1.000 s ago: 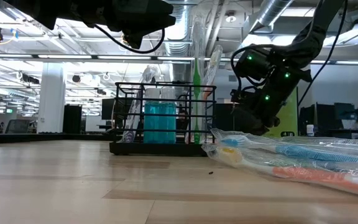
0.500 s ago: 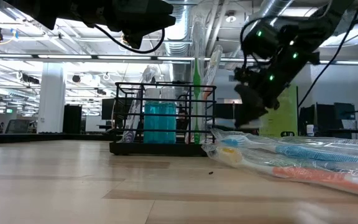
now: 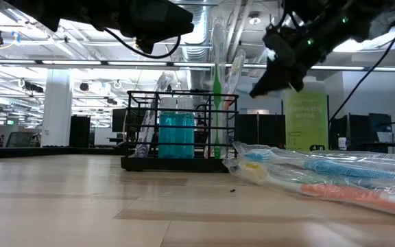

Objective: Pick & Place toothbrushing station
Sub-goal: Put the blue toothbrush into the mesh

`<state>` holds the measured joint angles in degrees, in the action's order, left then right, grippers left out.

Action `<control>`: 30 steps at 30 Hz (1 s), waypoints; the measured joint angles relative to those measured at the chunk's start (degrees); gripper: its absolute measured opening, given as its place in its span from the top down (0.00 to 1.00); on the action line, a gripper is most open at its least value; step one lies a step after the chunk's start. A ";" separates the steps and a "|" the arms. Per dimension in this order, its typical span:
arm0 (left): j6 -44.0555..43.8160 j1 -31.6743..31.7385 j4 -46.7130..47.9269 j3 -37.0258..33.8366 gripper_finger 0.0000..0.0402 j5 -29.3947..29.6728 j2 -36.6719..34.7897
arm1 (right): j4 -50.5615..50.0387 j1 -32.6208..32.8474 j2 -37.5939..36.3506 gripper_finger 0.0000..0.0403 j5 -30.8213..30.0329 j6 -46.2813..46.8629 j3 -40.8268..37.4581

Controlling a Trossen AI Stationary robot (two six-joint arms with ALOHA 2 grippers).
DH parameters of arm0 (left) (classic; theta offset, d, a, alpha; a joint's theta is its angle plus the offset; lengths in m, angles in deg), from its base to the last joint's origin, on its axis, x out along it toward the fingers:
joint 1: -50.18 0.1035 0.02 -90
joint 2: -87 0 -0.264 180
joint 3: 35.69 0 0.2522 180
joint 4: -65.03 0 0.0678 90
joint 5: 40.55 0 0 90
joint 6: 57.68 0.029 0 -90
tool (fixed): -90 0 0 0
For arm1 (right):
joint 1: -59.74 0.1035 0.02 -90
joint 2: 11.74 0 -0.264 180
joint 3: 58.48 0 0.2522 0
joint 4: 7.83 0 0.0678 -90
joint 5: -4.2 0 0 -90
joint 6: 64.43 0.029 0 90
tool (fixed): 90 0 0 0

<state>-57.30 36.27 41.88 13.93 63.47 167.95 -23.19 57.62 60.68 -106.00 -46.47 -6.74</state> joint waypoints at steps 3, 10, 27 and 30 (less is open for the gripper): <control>1.82 -0.38 0.04 0.02 0.72 1.46 0.00 | -4.09 0.45 0.05 1.00 0.45 -0.43 2.97; 4.30 -1.64 7.28 3.52 0.75 8.75 0.00 | -19.54 0.56 0.06 1.00 0.78 -1.63 12.71; 17.48 1.58 35.90 23.75 0.68 20.72 0.00 | -42.26 3.62 9.16 1.00 5.65 -5.75 36.38; 18.92 2.97 39.25 25.00 0.66 21.49 0.64 | -43.51 3.74 12.32 1.00 7.59 -7.55 41.37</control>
<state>-38.38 39.24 81.13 38.93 84.96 168.60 -66.70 61.36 73.00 -98.41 -54.03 34.63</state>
